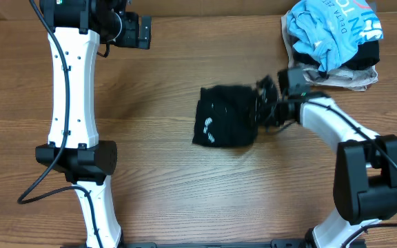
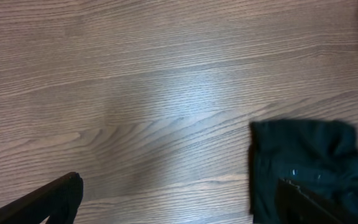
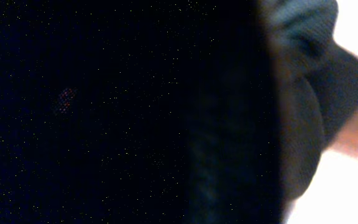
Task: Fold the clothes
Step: 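Carry the bundle with the right gripper onto the clothes stack at back right and release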
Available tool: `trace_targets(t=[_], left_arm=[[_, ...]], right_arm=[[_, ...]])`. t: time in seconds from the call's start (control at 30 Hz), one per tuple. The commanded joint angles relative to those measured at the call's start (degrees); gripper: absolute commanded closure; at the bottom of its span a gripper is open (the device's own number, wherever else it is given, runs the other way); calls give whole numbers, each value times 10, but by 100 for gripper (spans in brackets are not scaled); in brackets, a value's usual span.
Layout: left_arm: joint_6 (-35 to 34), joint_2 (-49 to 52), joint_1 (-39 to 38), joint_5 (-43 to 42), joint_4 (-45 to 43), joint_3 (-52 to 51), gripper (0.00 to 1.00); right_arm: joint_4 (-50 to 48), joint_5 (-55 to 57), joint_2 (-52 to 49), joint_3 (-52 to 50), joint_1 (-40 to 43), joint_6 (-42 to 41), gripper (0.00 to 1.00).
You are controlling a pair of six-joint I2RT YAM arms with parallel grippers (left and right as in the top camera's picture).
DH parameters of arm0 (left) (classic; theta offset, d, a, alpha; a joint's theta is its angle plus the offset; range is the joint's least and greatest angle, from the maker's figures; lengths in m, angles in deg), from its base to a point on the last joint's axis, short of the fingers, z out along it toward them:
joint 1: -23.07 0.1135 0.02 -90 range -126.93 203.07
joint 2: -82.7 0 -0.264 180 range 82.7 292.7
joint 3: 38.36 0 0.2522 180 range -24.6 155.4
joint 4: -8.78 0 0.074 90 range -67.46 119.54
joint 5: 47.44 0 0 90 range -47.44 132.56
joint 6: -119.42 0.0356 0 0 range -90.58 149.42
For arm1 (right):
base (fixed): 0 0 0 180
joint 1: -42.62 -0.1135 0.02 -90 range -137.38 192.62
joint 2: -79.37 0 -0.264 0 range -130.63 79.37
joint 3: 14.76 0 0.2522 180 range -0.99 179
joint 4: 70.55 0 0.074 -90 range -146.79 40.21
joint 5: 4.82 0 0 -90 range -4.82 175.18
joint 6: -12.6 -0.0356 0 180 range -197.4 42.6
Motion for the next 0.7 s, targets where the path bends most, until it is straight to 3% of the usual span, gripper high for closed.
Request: trace_targets(t=[0.0,0.27,0.5,0.67], left_arm=[[11,6,2,2,2,-1,0],[11,6,2,2,-3,-1,0],[11,6,2,2,-10,-1,0],[11,6,2,2,-16,-1,0]], right_arm=[[-3,-44,57,86,17,-20,96],[-56,2,71,209,53,-87,96],[-210,57,71,218,113,-184,96],[-279,128,67,218,153,-200,96]])
